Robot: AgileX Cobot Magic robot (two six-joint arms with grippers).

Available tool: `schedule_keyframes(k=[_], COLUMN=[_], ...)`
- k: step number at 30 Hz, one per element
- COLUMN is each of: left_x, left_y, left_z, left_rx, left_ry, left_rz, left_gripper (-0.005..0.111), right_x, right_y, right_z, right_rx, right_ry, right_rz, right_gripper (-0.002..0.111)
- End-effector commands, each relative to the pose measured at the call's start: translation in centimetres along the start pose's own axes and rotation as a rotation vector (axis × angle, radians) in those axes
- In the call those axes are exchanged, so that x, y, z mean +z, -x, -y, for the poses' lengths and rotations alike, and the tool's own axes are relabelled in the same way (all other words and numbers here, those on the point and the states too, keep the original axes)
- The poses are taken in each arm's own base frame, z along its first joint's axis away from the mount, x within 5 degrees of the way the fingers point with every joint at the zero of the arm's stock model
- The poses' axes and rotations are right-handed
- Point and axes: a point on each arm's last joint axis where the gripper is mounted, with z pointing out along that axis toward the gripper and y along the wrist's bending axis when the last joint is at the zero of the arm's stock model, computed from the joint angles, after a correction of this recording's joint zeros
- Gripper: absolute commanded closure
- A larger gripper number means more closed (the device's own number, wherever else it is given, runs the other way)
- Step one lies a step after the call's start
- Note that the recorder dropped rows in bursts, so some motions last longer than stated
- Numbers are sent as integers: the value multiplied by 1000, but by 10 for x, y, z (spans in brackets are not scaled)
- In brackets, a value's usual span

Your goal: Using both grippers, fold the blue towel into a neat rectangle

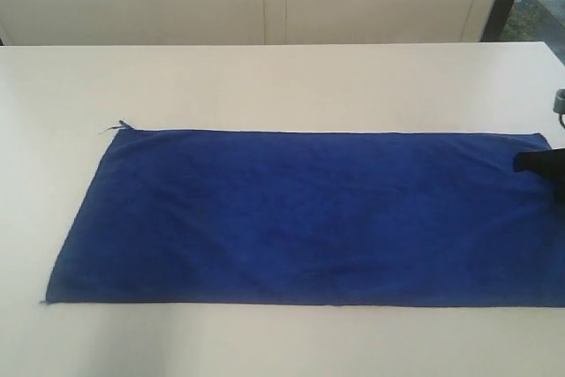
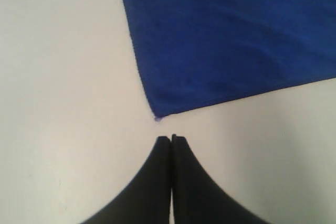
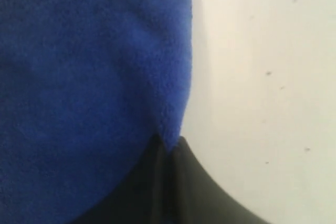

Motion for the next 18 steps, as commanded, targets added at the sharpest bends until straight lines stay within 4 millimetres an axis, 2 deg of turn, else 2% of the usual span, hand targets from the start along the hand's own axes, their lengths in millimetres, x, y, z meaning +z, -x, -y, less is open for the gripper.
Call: schedule_keyframes(k=[1,5,15,18], left_x=[0,0,0,0], left_y=[-2,-2,-2,-2], left_z=[0,0,0,0], left_rx=[-3,-3,-3,-3], left_ry=[-2,-2,-2,-2], left_rz=[-3,-3,-3,-3], left_gripper=[107,107,107,107], right_x=[0,0,-1,-8], right_y=[6,8,10,13], right_z=[24,29,29,28], right_rx=[91,119,140,169], right_ry=[-25,-27,-19,-9], right_rz=[60,89,106,127], right_gripper=[108,108,108,108])
